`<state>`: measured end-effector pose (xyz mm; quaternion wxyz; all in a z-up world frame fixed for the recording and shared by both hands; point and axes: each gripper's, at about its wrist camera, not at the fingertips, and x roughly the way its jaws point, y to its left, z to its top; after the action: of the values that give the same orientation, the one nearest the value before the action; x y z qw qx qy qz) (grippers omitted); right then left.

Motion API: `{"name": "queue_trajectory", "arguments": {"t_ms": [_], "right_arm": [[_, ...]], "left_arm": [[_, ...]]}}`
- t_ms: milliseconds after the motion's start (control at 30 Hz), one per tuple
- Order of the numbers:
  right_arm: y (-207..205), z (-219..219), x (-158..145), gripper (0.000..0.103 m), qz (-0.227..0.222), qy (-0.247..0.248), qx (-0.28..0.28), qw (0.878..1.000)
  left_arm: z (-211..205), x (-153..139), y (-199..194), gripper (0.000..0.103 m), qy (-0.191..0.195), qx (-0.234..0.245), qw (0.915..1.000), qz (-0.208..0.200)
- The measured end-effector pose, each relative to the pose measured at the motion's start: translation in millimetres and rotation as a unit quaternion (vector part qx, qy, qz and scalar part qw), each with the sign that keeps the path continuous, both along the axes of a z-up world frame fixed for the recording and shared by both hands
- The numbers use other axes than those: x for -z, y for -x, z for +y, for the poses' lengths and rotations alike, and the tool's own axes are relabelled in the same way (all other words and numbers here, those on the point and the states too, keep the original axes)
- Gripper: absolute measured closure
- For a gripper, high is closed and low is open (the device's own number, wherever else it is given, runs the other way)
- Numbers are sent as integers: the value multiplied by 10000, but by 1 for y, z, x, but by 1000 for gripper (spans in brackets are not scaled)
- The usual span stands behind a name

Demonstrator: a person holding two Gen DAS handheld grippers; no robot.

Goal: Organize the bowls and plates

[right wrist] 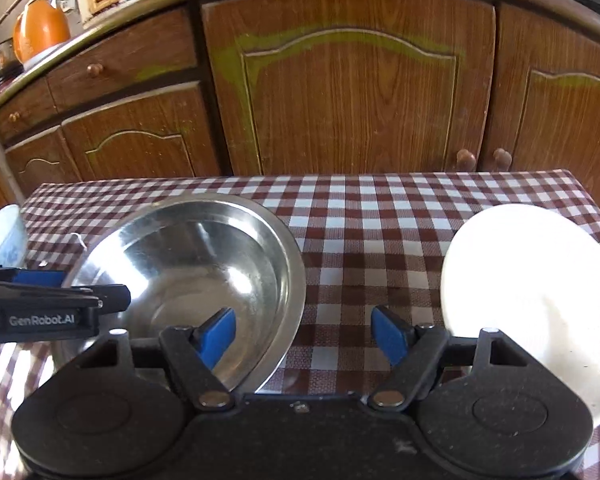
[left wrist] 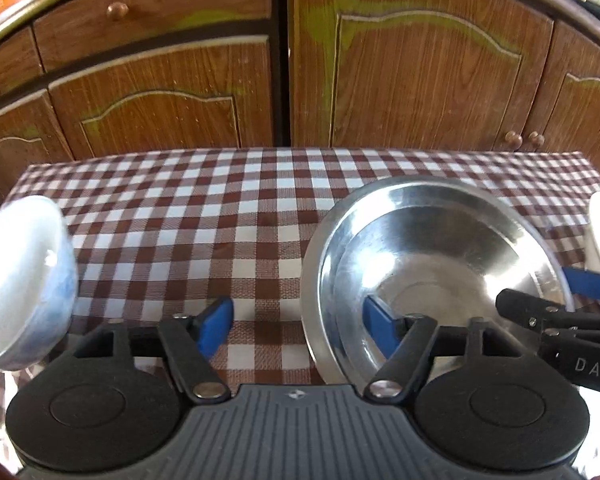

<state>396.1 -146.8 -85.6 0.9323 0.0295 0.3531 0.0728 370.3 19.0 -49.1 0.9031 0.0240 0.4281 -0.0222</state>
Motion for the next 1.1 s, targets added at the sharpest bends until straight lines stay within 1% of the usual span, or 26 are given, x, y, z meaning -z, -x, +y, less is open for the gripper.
{"name": "queue_trajectory", "arguments": {"t_ms": [33, 100, 133, 167, 200, 233, 267, 300, 333, 400, 467, 567, 667, 767, 867, 1100], "right_arm": [[-1, 2, 1, 16, -75, 90, -32, 9999], [-5, 8, 5, 16, -119, 240, -66, 9996], [-7, 10, 6, 18, -122, 331, -85, 9993], [-8, 12, 7, 28, -132, 401, -127, 9990], [-8, 13, 8, 40, -167, 407, -182, 9989], [-9, 14, 8, 57, -137, 365, -257, 9989], [-10, 15, 9, 67, -85, 259, -356, 9990], [-10, 17, 11, 71, -102, 248, -424, 9987], [-9, 20, 12, 71, -119, 268, -450, 9986], [-9, 19, 12, 72, -114, 101, -367, 9992], [-7, 15, 12, 76, -119, -69, -306, 9994], [2, 16, 8, 77, -241, -68, -378, 9990], [12, 19, 3, 77, -308, -7, -416, 9987], [20, 19, -4, 77, -331, -118, -399, 9986], [34, 21, -16, 77, -367, -180, -408, 9983], [80, 23, -45, 77, -490, -301, -440, 9974]], "left_arm": [[1, 2, -2, 37, 18, -28, 10000, -9], [2, 4, -5, 37, 101, 7, 9999, -61], [3, 5, -5, 40, 143, 15, 9999, -70], [4, 5, -4, 47, 213, 24, 9997, -107], [5, 5, -3, 48, 250, 64, 9996, -136], [2, 5, -4, 53, 270, 103, 9995, -152], [2, 5, -2, 59, 298, 137, 9993, -176], [1, 5, -2, 63, 319, 156, 9992, -184], [0, 5, 0, 71, 375, 194, 9990, -176], [1, 4, 1, 72, 417, 187, 9988, -162], [6, 3, 5, 73, 554, 158, 9982, -150], [13, -2, 11, 73, 649, 121, 9976, -193], [14, -13, 22, 73, 581, 98, 9980, -227], [12, -28, 38, 73, 435, 124, 9985, -323], [12, -42, 50, 73, 396, 97, 9985, -362], [13, -74, 93, 73, 234, 108, 9984, -511]]}}
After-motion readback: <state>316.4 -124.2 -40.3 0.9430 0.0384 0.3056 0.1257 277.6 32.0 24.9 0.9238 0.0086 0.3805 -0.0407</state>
